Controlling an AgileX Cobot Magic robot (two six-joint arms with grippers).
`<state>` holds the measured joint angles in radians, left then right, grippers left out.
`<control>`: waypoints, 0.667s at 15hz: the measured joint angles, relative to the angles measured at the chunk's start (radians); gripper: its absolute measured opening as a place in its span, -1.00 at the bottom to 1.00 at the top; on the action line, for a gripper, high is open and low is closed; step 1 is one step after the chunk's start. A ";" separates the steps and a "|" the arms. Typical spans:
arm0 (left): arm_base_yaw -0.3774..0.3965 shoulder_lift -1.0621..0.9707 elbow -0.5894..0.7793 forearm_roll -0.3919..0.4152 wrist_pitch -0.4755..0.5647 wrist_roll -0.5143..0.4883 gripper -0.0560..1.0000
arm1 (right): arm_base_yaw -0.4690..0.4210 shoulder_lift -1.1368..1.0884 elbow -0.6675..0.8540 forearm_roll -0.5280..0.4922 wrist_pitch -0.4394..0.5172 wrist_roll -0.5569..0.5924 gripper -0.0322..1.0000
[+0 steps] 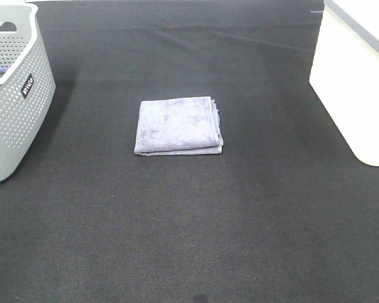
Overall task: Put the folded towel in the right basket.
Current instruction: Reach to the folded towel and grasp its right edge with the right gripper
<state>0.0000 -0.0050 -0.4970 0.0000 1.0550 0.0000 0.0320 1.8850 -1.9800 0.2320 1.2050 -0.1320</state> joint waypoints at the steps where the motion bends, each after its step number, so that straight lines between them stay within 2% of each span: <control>1: 0.000 0.000 0.000 0.000 0.000 0.000 0.95 | 0.000 0.000 0.000 0.000 0.000 0.000 0.47; 5: 0.000 0.000 0.000 0.000 0.000 0.000 0.95 | 0.119 0.186 -0.087 0.026 0.010 -0.010 0.47; 7: 0.000 0.000 0.000 0.000 0.000 0.000 0.95 | 0.176 0.307 -0.112 0.096 0.013 -0.017 0.47; 10: 0.000 0.000 0.000 0.000 0.000 0.000 0.95 | 0.189 0.457 -0.146 0.268 0.012 -0.058 0.53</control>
<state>0.0000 -0.0050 -0.4970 0.0000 1.0550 0.0000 0.2210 2.3420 -2.1260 0.5000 1.2170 -0.1900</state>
